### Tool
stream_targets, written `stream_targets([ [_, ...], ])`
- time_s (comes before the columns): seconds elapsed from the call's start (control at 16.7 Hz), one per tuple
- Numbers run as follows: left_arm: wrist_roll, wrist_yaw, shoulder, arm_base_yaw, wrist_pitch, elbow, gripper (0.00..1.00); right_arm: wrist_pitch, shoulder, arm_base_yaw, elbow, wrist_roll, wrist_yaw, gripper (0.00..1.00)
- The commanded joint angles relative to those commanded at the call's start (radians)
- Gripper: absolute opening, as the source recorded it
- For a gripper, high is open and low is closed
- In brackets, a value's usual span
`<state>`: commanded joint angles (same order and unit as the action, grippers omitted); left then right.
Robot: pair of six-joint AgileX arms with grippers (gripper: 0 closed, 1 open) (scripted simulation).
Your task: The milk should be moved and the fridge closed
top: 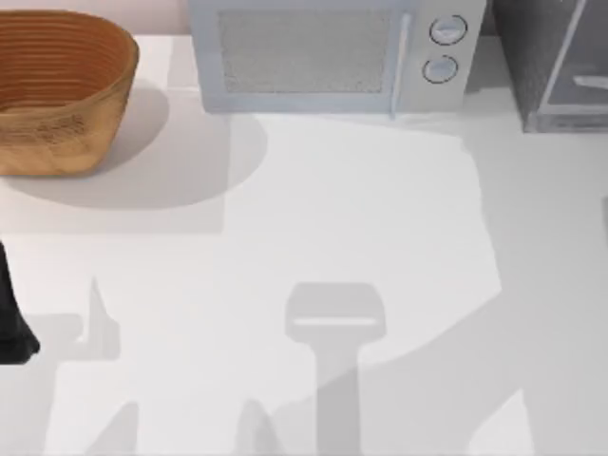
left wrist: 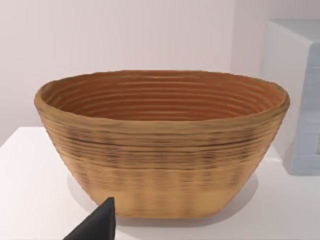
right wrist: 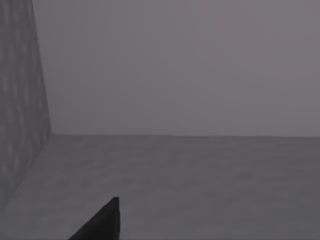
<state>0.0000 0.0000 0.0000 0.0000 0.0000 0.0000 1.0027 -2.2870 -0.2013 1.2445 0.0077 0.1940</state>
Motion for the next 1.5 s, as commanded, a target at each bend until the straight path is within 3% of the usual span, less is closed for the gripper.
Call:
stream_targets([
  [0.42,0.0,0.0,0.0,0.0,0.0,0.0,1.0,-0.183,0.353,0.017,-0.195,0.032,-0.039,1.0],
  [1.2,0.0,0.0,0.0,0.0,0.0,0.0,1.0,-0.764,1.757,0.111,-0.899,0.014,-0.163,1.0],
  [1.5,0.0,0.0,0.0,0.0,0.0,0.0,1.0,-0.934,2.152,0.172,-1.14,-0.004,-0.186,1.0],
])
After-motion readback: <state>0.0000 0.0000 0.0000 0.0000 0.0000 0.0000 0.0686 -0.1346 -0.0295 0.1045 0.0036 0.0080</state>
